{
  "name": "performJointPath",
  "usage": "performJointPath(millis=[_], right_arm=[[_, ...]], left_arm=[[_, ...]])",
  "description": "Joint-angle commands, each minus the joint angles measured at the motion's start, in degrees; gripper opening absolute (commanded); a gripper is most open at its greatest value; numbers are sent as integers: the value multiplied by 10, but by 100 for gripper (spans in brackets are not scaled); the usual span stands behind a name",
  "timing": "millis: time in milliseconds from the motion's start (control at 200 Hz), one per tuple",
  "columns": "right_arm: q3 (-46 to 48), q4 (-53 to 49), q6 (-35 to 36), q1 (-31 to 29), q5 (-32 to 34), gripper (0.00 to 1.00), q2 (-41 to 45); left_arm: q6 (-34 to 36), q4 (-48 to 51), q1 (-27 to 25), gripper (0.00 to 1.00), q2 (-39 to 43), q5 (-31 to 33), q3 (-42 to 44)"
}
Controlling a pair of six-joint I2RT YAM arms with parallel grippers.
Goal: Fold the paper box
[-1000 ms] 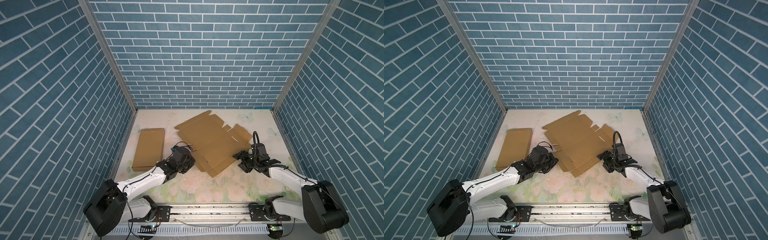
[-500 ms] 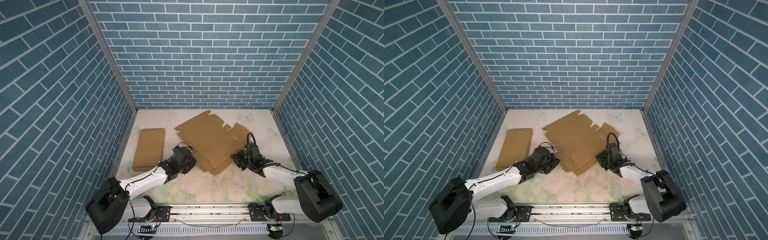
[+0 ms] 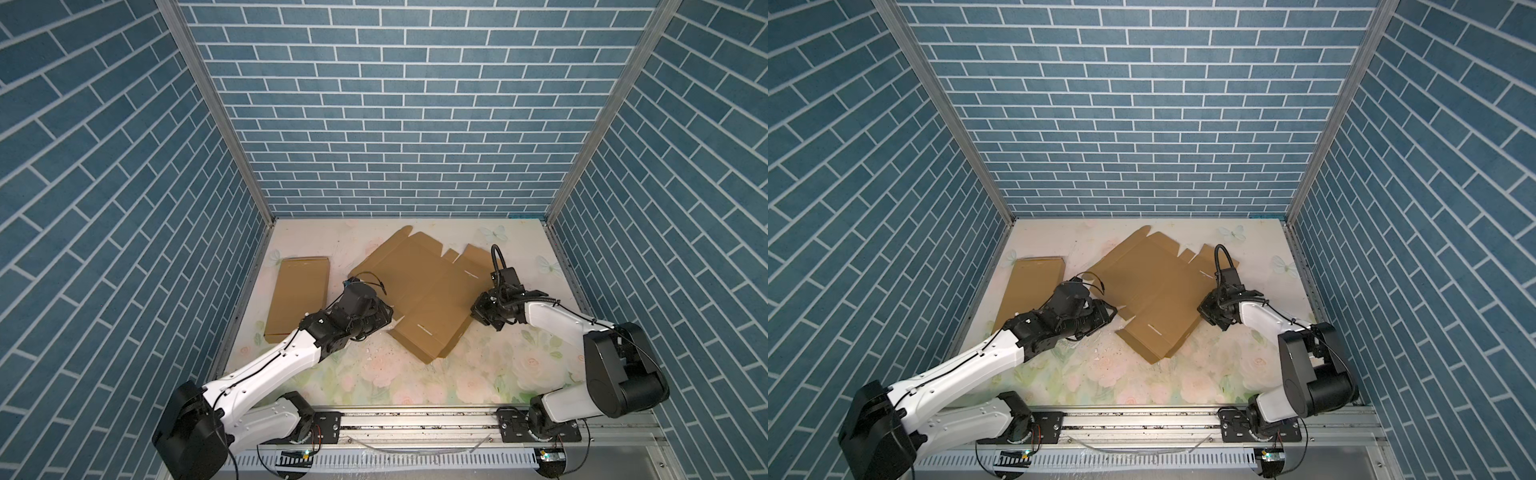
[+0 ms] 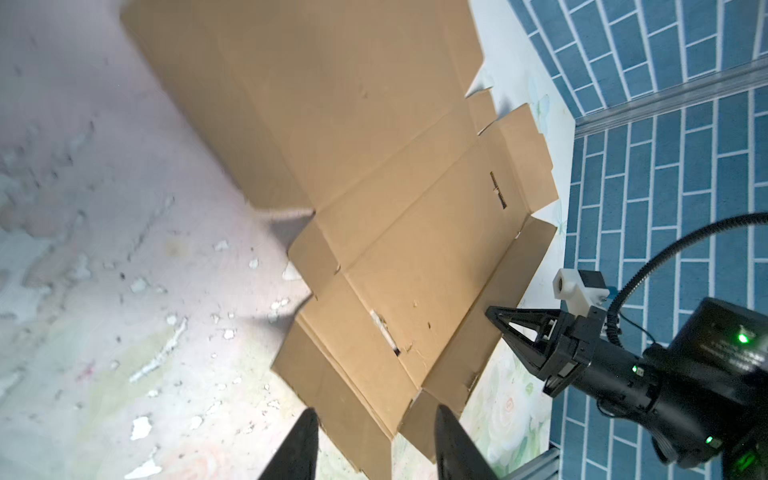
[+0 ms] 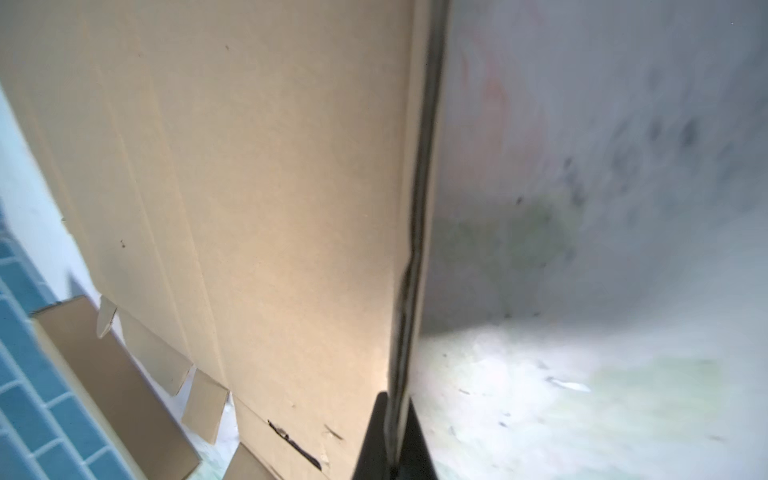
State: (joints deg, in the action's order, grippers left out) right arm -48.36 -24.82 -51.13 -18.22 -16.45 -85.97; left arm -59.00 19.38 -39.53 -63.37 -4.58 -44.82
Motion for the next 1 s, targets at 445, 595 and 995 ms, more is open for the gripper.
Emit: performJointPath(millis=[445, 595, 995], right_arm=[[-360, -411, 373, -33, 343, 0, -184], [-409, -406, 386, -62, 382, 0, -251], [-446, -350, 367, -67, 338, 0, -298]], left_arm=[[186, -223, 31, 45, -267, -159, -40], [176, -270, 23, 44, -322, -165, -24], [161, -318, 18, 41, -374, -165, 23]])
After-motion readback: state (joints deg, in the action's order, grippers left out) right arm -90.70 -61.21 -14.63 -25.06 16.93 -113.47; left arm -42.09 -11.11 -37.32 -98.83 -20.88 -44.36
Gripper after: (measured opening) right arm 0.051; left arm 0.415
